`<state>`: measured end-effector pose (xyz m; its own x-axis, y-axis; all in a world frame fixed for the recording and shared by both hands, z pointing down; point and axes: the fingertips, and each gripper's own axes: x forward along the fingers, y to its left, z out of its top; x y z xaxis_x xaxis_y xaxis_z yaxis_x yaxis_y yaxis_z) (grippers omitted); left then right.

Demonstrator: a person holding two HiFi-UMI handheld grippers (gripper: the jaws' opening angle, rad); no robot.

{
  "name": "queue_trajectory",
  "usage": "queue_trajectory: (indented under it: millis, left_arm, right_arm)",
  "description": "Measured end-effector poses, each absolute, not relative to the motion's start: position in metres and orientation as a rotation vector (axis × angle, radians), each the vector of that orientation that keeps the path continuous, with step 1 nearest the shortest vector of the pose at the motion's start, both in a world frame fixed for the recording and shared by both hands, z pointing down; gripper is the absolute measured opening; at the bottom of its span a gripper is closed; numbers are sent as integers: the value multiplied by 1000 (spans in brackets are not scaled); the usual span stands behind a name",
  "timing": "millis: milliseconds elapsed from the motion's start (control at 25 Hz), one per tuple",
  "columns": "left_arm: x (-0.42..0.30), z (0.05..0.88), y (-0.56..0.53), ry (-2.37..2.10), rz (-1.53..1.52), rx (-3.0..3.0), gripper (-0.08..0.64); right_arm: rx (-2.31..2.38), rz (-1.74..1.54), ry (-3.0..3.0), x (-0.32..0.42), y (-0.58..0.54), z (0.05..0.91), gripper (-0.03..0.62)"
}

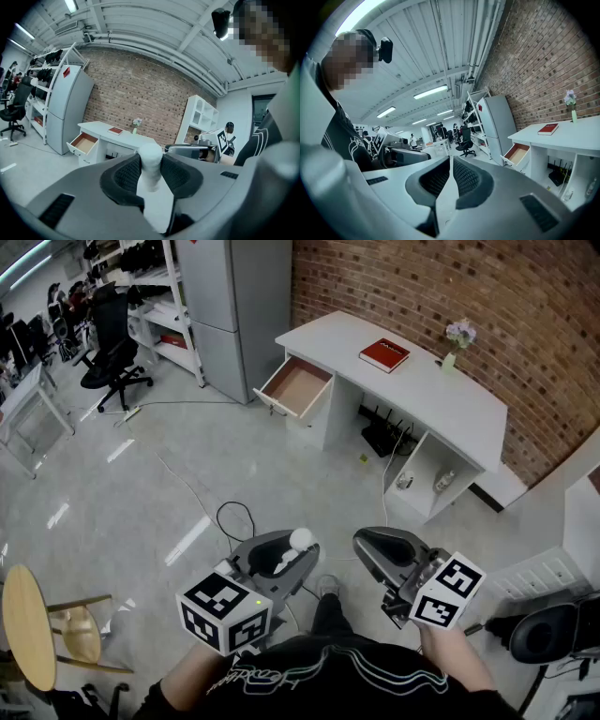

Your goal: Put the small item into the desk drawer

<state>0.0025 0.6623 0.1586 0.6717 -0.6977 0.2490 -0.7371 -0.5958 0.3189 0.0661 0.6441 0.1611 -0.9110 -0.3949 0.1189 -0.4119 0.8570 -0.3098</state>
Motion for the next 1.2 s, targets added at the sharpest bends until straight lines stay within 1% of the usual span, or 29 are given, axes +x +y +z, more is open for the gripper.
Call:
queue_trajectory:
  millis: [280,680,880,1200]
  left_arm:
    - [3,154,662,-1122,151,2510,143]
    - [8,159,616,-1135,176,2534,143]
    - [12,163,556,-1141,200,2510,143]
    - [35,183,405,-1155,233,2426,143]
  right_arm:
    - [652,504,-2983,64,642,160,54]
    - [649,513,-3014,69,593,168,54]
    - [635,552,-3022,73,529,172,55]
    - [595,663,-3003,97,377,195,55]
